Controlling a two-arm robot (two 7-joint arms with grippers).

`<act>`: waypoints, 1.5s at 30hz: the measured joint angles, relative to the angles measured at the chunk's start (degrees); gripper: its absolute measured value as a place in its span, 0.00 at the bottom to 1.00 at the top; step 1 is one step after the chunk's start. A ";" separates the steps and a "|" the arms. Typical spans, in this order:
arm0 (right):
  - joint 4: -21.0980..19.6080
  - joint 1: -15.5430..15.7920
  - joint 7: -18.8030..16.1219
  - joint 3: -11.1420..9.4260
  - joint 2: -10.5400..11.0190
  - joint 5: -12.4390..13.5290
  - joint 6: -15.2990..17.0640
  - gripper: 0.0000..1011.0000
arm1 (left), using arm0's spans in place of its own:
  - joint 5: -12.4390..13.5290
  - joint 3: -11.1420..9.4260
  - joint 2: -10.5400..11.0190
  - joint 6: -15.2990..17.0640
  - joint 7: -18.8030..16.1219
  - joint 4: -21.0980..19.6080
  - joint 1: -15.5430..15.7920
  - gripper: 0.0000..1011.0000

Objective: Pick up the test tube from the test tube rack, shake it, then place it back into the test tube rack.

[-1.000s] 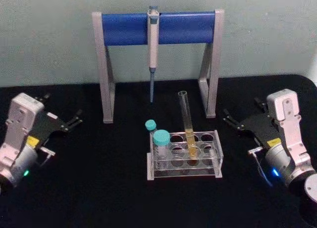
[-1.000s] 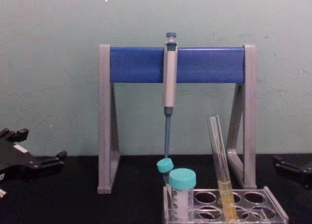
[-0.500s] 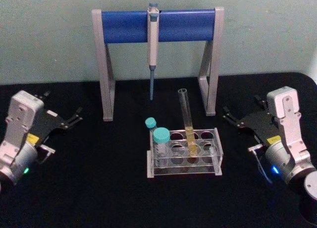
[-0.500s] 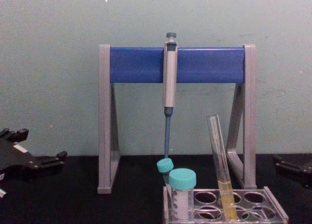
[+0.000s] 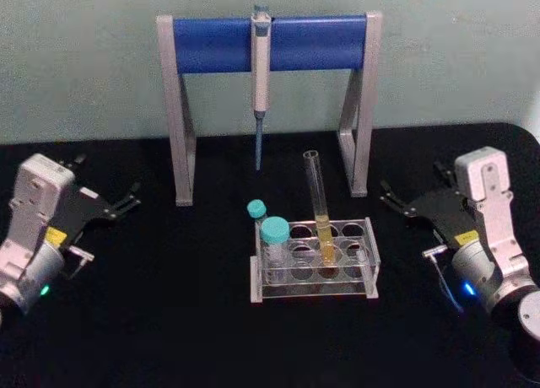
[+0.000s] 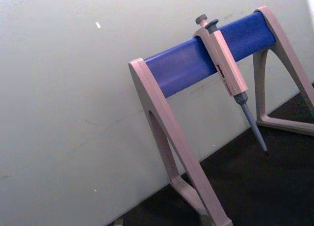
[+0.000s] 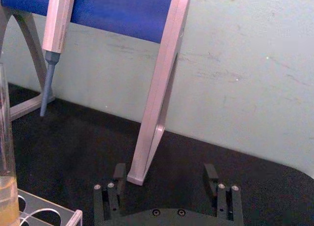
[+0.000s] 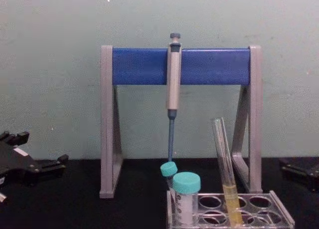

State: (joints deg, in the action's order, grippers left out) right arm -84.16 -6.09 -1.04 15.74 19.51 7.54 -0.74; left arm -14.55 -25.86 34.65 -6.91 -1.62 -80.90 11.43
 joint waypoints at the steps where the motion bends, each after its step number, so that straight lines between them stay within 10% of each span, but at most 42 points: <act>1: 0.00 0.00 0.00 0.00 0.00 0.00 0.00 0.99 | 0.00 0.00 0.00 0.00 0.00 0.00 0.00 0.99; 45: 0.00 0.00 0.00 0.00 0.00 0.01 0.00 0.99 | 0.00 0.00 0.00 0.00 0.00 0.00 0.00 0.99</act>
State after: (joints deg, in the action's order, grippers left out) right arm -84.15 -6.10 -1.04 15.74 19.51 7.55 -0.74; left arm -14.54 -25.86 34.65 -6.91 -1.62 -80.90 11.43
